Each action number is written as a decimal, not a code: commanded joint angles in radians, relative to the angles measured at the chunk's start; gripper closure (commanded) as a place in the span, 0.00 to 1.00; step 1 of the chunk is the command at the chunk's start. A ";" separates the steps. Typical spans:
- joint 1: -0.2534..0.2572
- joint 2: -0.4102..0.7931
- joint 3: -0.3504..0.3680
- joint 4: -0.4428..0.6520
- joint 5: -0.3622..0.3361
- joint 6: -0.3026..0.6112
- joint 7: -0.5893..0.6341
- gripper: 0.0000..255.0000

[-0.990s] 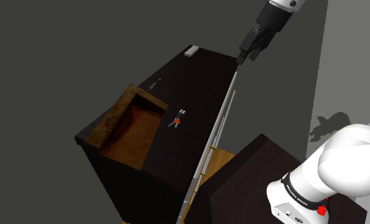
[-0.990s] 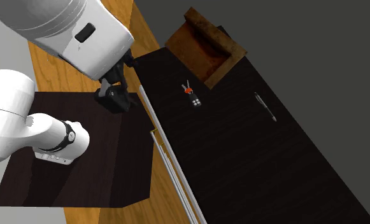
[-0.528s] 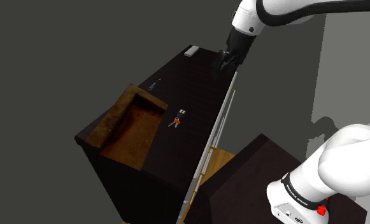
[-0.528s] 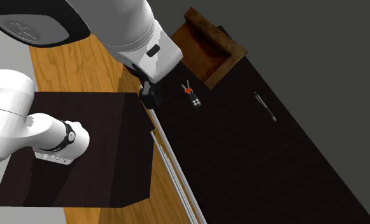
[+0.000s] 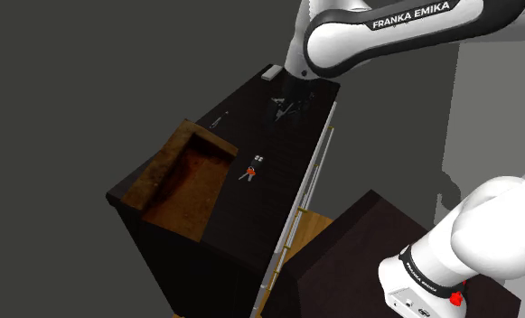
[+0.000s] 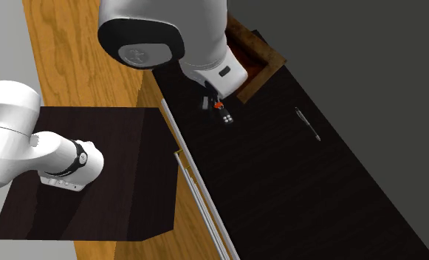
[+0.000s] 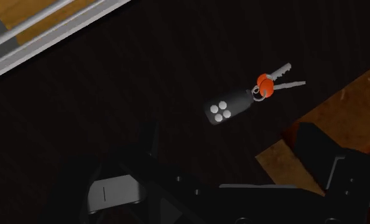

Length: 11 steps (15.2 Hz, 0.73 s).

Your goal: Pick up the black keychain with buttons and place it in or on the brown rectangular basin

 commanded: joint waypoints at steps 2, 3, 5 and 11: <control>-0.002 0.116 0.025 0.037 -0.033 0.056 0.061 0.00; -0.001 0.155 0.032 0.052 -0.046 0.071 0.083 0.00; 0.003 0.234 0.042 0.086 -0.075 0.098 0.128 0.00; 0.020 0.389 0.047 0.146 -0.135 0.158 0.209 0.00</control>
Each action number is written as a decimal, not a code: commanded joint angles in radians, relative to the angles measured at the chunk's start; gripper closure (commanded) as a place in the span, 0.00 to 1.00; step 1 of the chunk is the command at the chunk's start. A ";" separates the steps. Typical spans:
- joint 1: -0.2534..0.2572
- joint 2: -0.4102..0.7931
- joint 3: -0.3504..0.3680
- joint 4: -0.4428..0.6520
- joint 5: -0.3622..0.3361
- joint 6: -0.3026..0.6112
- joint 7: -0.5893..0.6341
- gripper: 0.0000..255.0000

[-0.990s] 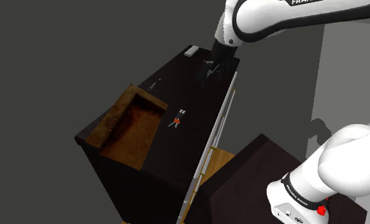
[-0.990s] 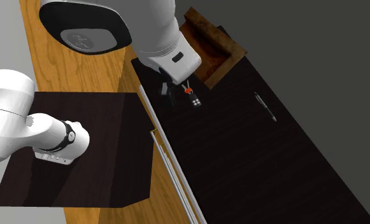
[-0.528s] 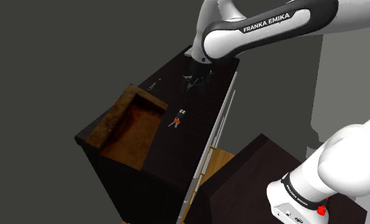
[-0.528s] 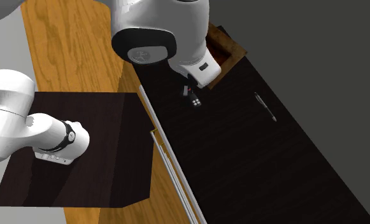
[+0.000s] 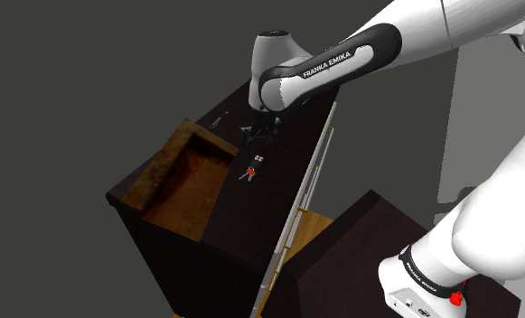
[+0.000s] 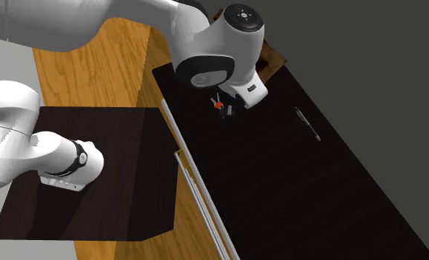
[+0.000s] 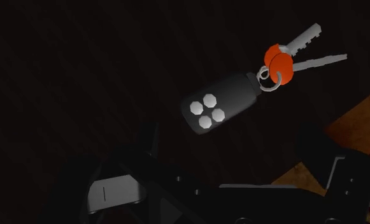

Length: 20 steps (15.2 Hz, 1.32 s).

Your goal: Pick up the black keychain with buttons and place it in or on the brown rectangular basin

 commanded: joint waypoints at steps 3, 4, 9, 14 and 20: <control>0.002 0.042 -0.004 -0.010 -0.016 0.050 0.011 0.00; 0.003 0.051 -0.005 -0.014 -0.020 0.062 0.014 0.00; 0.004 0.065 -0.006 -0.020 -0.025 0.081 0.017 0.00; 0.004 0.065 -0.006 -0.020 -0.025 0.081 0.018 1.00; 0.004 0.065 -0.006 -0.020 -0.025 0.081 0.018 1.00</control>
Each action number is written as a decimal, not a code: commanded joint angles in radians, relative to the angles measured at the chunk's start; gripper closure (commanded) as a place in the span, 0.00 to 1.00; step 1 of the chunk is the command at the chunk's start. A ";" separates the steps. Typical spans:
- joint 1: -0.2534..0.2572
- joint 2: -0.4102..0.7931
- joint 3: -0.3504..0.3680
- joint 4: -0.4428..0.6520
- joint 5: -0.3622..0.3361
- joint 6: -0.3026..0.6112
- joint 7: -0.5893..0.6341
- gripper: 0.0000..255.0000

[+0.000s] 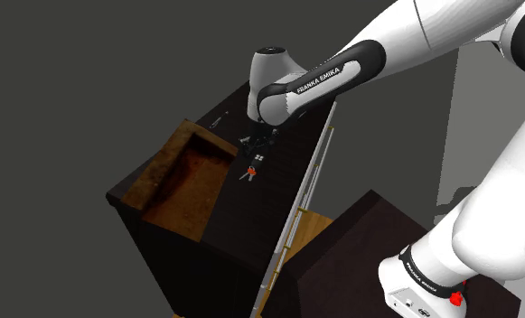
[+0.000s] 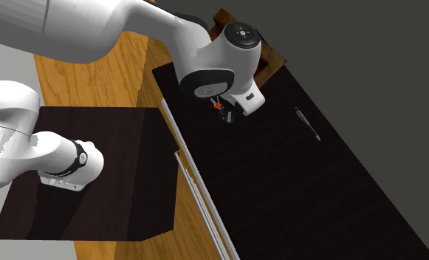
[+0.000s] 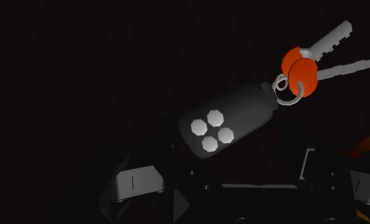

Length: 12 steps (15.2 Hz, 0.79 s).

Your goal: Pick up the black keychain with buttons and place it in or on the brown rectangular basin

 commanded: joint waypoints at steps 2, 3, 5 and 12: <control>0.000 0.000 0.000 0.000 0.000 0.000 0.000 1.00; 0.000 0.000 0.000 0.000 0.000 0.000 0.000 1.00; -0.002 -0.018 0.002 0.007 0.007 -0.024 -0.005 1.00; -0.006 -0.076 0.007 0.038 0.029 -0.111 -0.020 1.00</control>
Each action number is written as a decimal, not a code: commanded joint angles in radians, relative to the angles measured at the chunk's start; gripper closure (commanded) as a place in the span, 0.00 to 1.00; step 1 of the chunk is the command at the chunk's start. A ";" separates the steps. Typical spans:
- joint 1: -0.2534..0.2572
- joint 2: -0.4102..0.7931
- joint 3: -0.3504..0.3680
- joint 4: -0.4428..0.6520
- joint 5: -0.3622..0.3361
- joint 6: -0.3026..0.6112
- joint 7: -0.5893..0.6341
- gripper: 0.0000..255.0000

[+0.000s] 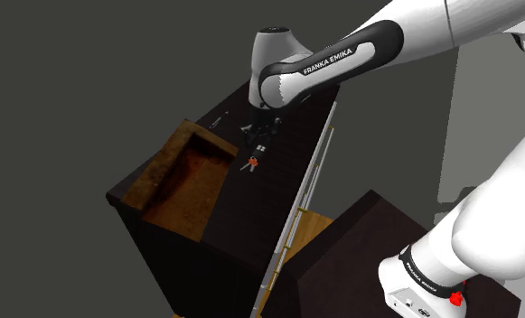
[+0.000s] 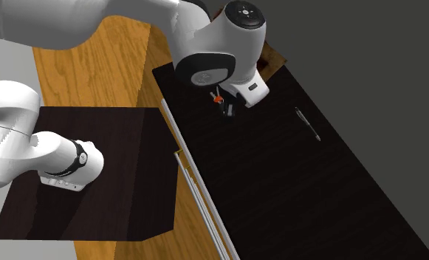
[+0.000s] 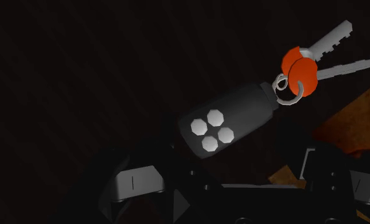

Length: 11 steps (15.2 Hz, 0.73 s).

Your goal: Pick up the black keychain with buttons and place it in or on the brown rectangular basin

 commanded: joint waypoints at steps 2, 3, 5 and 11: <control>-0.001 -0.020 0.001 0.018 0.007 -0.038 -0.004 1.00; -0.001 -0.027 0.002 0.024 0.010 -0.050 -0.006 1.00; -0.002 -0.041 0.002 0.036 0.015 -0.076 -0.009 1.00; -0.004 -0.077 0.003 0.078 0.027 -0.152 -0.018 1.00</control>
